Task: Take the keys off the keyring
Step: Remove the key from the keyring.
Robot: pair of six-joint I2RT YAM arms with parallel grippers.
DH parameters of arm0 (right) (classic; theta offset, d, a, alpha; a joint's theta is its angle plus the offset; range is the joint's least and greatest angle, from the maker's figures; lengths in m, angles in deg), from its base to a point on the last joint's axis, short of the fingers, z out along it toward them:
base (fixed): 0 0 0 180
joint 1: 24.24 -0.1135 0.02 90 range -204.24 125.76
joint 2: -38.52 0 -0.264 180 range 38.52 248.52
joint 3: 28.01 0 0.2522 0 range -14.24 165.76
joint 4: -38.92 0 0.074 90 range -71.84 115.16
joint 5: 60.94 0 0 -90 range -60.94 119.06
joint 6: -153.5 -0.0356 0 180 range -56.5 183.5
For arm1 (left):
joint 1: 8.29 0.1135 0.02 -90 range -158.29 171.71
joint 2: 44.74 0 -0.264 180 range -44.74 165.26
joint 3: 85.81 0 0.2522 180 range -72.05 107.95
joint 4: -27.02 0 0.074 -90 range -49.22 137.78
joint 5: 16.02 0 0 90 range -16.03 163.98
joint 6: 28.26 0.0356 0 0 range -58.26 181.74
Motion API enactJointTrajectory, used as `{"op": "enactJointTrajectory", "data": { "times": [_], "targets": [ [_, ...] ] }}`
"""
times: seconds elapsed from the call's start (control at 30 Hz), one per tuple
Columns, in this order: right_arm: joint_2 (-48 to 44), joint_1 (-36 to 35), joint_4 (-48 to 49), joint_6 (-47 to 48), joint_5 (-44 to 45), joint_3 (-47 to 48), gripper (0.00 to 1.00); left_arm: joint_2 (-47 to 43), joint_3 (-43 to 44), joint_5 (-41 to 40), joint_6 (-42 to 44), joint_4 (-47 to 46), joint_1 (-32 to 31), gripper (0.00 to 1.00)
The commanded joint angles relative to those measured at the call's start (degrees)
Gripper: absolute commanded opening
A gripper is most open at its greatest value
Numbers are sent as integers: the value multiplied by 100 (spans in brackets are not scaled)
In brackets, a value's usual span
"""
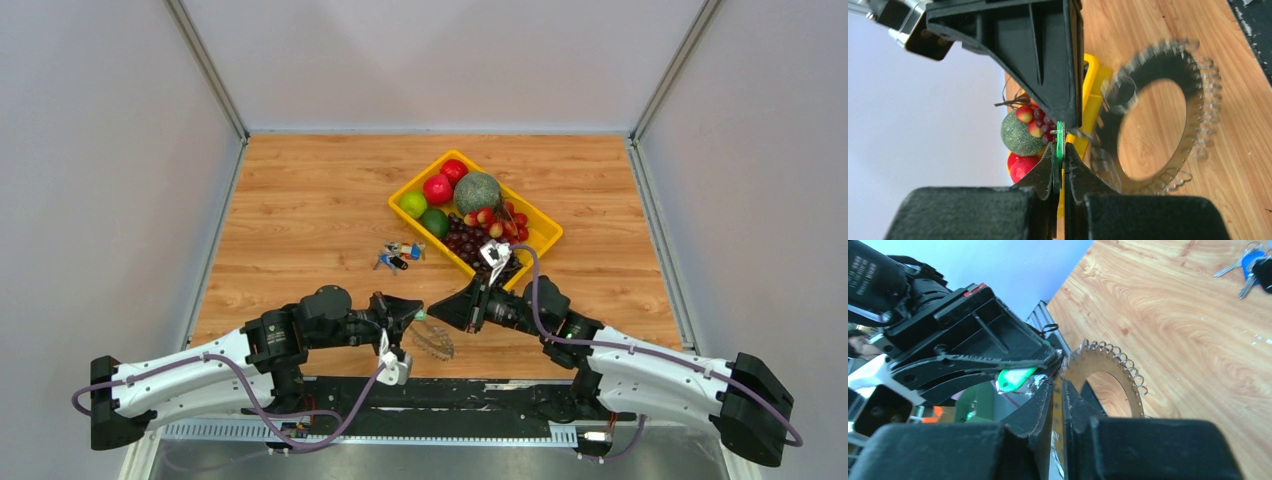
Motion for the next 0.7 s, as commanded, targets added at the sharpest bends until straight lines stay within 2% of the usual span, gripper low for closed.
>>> {"op": "enactJointTrajectory", "data": {
  "times": [0.0, 0.27, 0.47, 0.67],
  "targets": [
    [240, -65, -221, 1136, -96, 392, 17, -69, 127, 393, 51, -175, -50, 0],
    [209, -387, -336, 2083, -18, 503, 21, -75, 124, 389, 43, -178, -50, 0],
    [-92, -431, -545, 2271, 320, 367, 27, -91, 124, 389, 34, -182, -50, 0],
    [-598, -431, -859, 2472, 487, 221, 28, -80, 121, 391, 34, -192, -50, 0]
  ]
}}
